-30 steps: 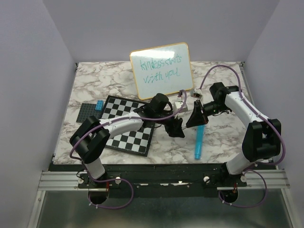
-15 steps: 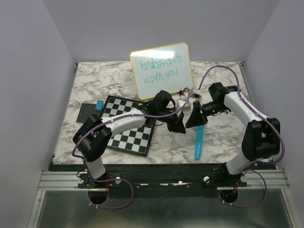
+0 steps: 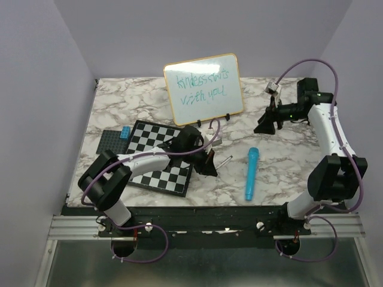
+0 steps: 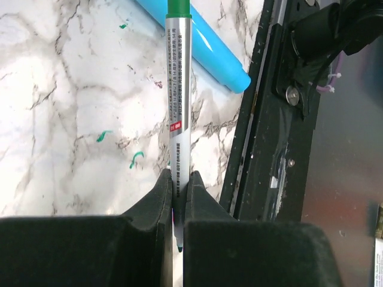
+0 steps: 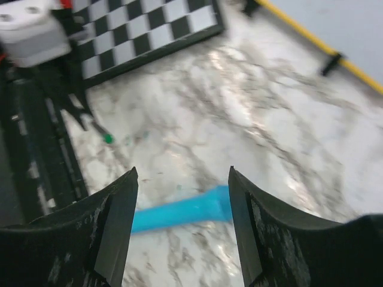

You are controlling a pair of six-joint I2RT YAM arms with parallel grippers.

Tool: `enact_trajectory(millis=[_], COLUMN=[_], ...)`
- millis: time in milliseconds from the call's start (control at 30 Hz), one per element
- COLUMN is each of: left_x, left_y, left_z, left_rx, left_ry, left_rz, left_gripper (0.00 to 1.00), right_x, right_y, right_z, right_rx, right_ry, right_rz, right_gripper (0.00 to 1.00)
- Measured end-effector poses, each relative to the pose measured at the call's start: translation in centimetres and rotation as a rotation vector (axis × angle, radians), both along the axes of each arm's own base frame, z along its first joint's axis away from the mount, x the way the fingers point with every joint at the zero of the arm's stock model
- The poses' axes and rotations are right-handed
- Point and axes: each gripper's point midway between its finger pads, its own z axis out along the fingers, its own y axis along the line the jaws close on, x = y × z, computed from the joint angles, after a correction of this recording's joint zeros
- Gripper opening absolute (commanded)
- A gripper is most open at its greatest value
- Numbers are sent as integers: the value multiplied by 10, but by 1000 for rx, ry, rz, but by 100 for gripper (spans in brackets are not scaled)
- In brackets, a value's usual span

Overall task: Write a sentence on the whiteboard
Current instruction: Pick up the pen cap from the corner of the board.

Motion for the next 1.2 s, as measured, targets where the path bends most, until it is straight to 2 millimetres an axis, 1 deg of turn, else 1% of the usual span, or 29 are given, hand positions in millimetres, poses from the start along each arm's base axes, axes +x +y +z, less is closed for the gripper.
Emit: enact_trajectory(millis=[33, 100, 167, 267, 367, 433, 533, 667, 733, 800, 967, 1067, 1200], left_x=[0, 0, 3, 11, 19, 23, 27, 30, 31, 32, 37, 43, 48], left_y=[4, 9, 16, 27, 35, 37, 40, 43, 45, 45, 47, 49, 51], left_z=[1, 9, 20, 46, 68, 77, 79, 72, 70, 69, 60, 53, 48], left_rx=[2, -12, -37, -94, -141, -160, -163, -142, -134, -132, -112, -95, -83], left_ry=[-1, -15, -42, -116, -195, -230, -255, -262, -263, -265, -250, -237, -223], left_rz=[20, 53, 92, 163, 223, 247, 273, 299, 308, 311, 322, 336, 347], left_gripper=[0, 0, 0, 0, 0, 0, 0, 0, 0, 0, 0, 0, 0], right_x=[11, 33, 56, 93, 128, 148, 178, 216, 226, 231, 239, 237, 233], right_y=[-11, -38, -66, -109, -149, -171, -200, -235, -249, -257, -270, -275, -275], right_z=[5, 10, 7, -13, -42, -64, -84, -95, -96, -100, -116, -131, -149], right_rx=[-24, -102, -209, -427, -636, -743, -857, -962, -1000, -1024, -1041, -1041, -1027], right_ry=[-27, -73, -119, -178, -203, -202, -207, -245, -261, -266, -253, -224, -186], right_rz=[-38, -126, -210, -291, -316, -303, -287, -273, -263, -248, -217, -196, -155], right_gripper=[69, 69, 71, 72, 73, 73, 73, 73, 71, 70, 67, 66, 66])
